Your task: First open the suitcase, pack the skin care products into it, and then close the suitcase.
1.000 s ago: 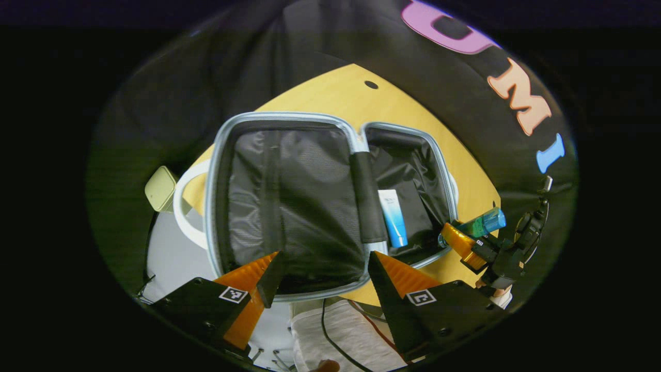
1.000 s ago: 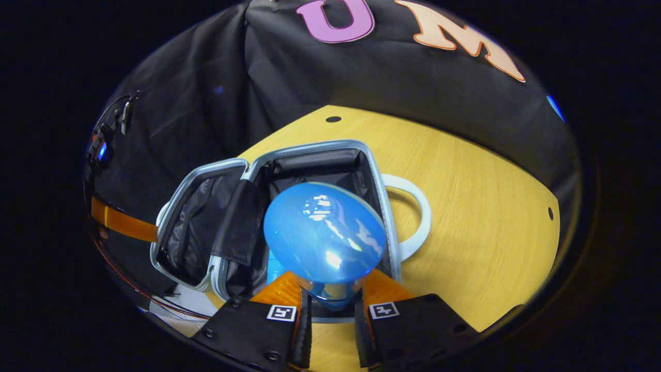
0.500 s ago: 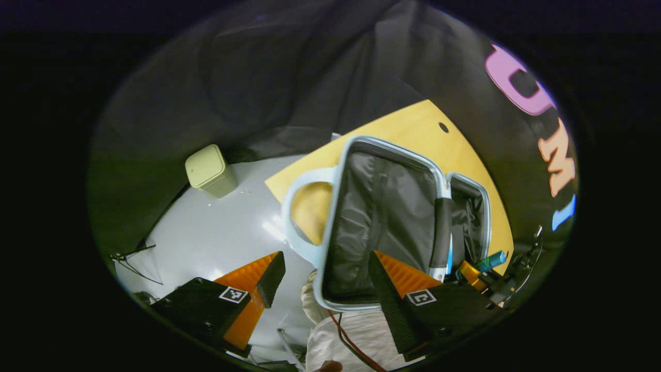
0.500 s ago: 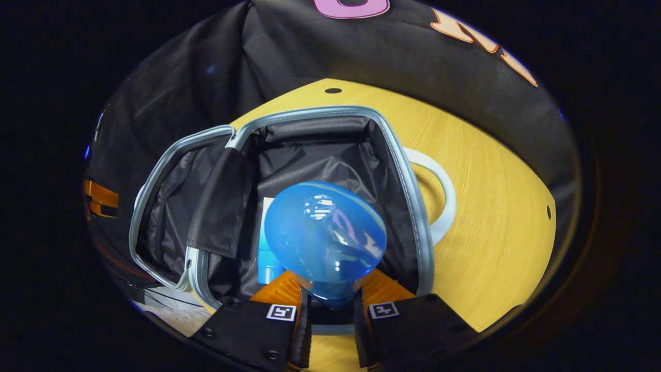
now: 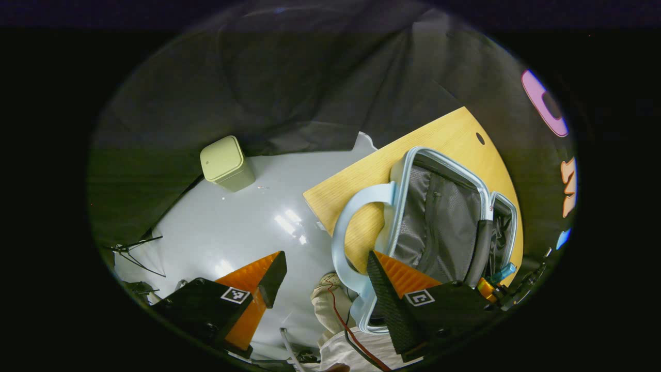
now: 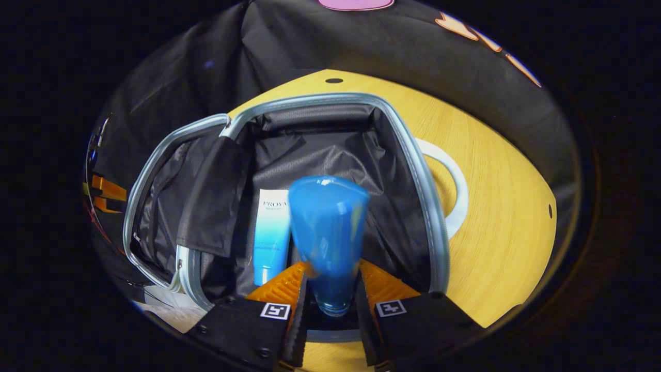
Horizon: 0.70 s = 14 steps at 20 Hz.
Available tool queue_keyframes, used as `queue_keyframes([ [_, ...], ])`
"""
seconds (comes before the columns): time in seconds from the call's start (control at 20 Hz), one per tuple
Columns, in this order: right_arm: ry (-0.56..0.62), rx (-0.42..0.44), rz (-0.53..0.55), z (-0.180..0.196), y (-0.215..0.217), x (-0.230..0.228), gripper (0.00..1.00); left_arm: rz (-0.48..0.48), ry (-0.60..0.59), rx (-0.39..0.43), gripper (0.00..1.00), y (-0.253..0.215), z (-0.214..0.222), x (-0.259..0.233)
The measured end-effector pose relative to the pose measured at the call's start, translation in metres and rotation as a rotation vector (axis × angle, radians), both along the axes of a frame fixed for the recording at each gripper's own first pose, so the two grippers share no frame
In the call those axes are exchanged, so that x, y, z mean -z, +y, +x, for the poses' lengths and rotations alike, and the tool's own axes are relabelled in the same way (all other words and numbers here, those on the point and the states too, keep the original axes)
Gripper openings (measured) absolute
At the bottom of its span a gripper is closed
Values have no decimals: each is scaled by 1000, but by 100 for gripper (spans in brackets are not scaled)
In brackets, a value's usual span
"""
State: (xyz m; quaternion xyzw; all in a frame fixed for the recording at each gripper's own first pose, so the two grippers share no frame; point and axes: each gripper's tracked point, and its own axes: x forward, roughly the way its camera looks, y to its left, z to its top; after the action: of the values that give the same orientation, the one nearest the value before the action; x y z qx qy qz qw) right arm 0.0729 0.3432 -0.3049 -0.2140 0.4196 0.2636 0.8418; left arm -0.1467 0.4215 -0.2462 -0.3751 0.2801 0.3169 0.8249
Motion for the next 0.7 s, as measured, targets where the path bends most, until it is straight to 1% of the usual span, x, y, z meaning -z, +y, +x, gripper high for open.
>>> queue_keyframes([
  [0.05,-13,1,17,2,2,-8,48,-12,3,0,93,3,2,3],
  [0.15,-36,14,42,5,1,-20,76,-33,9,3,92,10,4,9],
  [0.2,-46,23,53,6,1,-25,80,-46,8,4,91,10,7,12],
  [0.25,-53,31,73,6,1,-33,87,-61,7,5,90,10,10,15],
  [0.3,-62,40,94,6,1,-40,87,-72,3,8,90,10,13,17],
  [0.4,-89,63,116,7,-6,-53,97,-89,-9,16,87,13,19,21],
  [0.45,-105,76,118,7,-11,-60,97,-100,-11,13,87,15,21,24],
  [0.5,-117,86,121,7,-17,-66,94,-115,-14,13,78,17,23,27],
  [0.55,-128,97,122,7,-23,-72,94,-131,-20,17,80,16,27,30],
  [0.6,-138,108,121,7,-29,-77,94,-145,-29,22,72,15,29,31],
  [0.65,-150,121,114,8,-36,-82,94,-159,-40,28,74,15,33,32],
  [0.7,-160,135,103,7,-44,-85,94,-171,-59,40,65,13,38,32],
])
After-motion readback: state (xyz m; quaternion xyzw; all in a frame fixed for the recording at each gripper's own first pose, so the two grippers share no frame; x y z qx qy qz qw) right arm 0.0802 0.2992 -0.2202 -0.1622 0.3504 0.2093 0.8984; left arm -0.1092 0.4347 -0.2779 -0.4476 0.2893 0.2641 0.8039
